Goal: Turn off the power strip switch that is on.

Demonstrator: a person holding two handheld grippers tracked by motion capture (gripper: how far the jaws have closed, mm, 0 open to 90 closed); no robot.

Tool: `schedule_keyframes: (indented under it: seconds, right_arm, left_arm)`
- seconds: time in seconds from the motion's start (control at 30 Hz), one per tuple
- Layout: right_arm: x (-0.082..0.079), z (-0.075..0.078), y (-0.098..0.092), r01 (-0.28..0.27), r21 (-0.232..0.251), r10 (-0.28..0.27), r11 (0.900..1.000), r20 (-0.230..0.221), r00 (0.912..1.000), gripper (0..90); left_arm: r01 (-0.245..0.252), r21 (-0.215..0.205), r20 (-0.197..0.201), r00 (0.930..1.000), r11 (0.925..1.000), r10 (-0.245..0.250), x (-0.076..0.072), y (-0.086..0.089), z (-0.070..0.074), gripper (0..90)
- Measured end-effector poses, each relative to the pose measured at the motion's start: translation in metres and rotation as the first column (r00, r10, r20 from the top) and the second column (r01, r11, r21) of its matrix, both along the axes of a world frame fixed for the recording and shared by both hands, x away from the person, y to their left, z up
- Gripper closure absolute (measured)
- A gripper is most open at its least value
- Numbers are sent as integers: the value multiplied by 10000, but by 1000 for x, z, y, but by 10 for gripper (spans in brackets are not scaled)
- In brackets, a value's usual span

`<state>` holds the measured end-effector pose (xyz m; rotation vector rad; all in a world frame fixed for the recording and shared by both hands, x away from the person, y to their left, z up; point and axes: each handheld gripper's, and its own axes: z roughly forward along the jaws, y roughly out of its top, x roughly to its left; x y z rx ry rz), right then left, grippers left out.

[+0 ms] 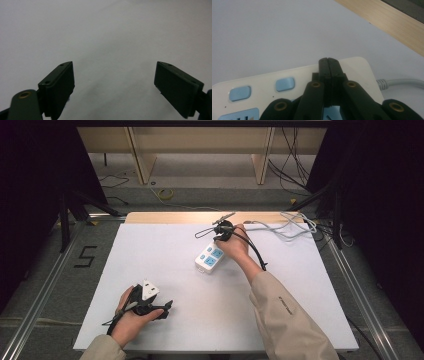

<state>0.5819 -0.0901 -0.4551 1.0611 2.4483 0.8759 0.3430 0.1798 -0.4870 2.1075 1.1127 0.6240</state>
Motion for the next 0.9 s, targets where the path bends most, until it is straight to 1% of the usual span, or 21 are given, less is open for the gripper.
schedule_keyframes:
  seconds: [0.17,0.2,0.27,0.37,0.53,0.7,0.9]
  right_arm:
    - [0,0,0,72,57,-72,10000,-63,10000,900]
    - [0,0,0,34,36,-34,10000,-15,10000,900]
    - [0,0,1,-23,-74,23,10000,64,10000,900]
    - [0,1,2,-6,-175,6,9998,7,10000,900]
    - [0,1,3,-38,-282,39,9996,43,10000,900]
    - [0,2,6,-61,-585,65,9983,70,10000,900]
    - [0,2,7,-9,-577,9,9983,-14,10000,900]
  left_arm:
    - [1,-13,-5,10000,10000,-1,0,0,0,164]
    - [-6,-3,0,10000,10000,6,0,0,0,164]
    - [-4,-11,-8,10000,10000,4,0,0,0,164]
    - [3,-10,-12,10000,10000,-3,0,0,0,164]
    - [-13,-6,0,10000,10000,13,0,0,0,164]
    - [4,11,-6,10000,10000,-4,0,0,0,164]
    - [-2,-5,-5,10000,10000,2,0,-1,0,164]
